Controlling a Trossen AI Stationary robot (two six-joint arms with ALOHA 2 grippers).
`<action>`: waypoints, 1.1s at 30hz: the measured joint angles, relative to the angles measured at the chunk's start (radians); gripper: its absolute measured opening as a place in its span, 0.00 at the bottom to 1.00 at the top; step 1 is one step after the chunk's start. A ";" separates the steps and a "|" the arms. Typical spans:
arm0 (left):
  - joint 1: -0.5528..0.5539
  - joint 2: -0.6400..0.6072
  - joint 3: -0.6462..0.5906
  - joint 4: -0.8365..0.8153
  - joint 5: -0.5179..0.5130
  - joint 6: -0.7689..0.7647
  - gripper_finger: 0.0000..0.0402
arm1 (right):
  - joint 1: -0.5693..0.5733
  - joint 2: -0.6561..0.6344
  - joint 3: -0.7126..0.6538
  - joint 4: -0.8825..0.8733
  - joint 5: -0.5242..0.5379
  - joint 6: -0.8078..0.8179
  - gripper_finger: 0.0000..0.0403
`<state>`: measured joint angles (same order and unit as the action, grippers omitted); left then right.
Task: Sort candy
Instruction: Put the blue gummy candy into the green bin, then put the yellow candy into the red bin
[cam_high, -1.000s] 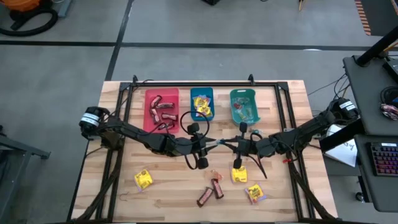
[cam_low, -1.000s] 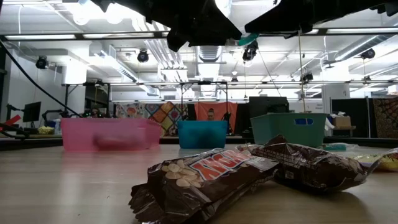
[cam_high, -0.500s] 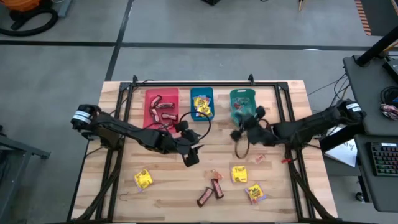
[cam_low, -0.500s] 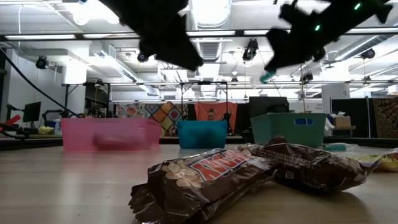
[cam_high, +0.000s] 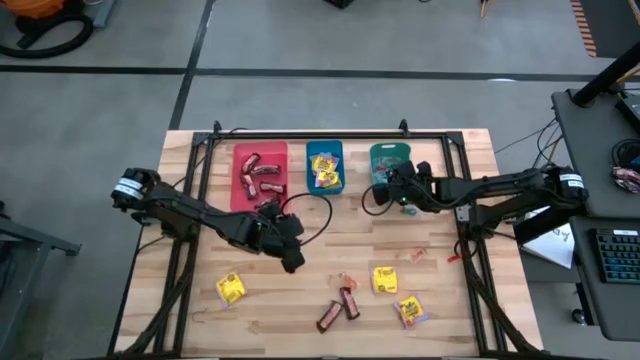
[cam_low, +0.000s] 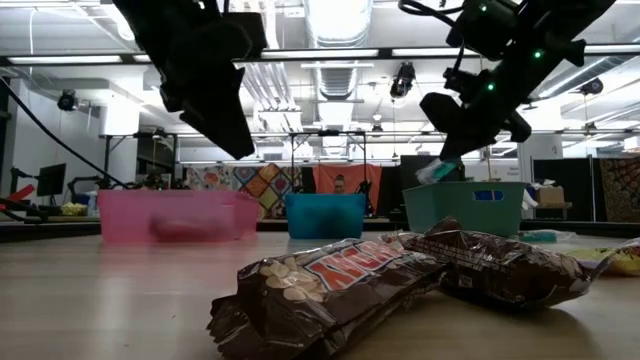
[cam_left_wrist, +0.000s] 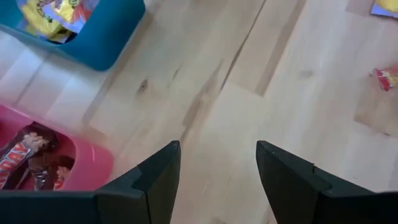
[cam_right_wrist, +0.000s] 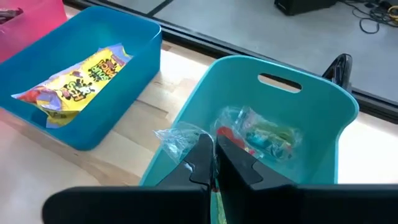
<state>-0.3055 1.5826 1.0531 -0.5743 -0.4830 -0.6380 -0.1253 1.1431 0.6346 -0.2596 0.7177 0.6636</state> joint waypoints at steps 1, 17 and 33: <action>-0.002 0.000 0.000 0.001 0.000 0.000 0.48 | 0.000 0.000 0.000 -0.001 0.000 0.000 0.02; -0.035 0.001 0.000 -0.152 0.258 -0.073 0.48 | 0.000 0.000 0.000 -0.006 0.007 0.007 0.25; -0.302 0.021 0.000 -0.401 0.554 -0.565 0.48 | 0.000 0.000 0.000 -0.006 0.007 0.007 0.26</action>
<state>-0.6072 1.6034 1.0534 -0.9749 0.0711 -1.2030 -0.1249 1.1435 0.6346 -0.2652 0.7250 0.6704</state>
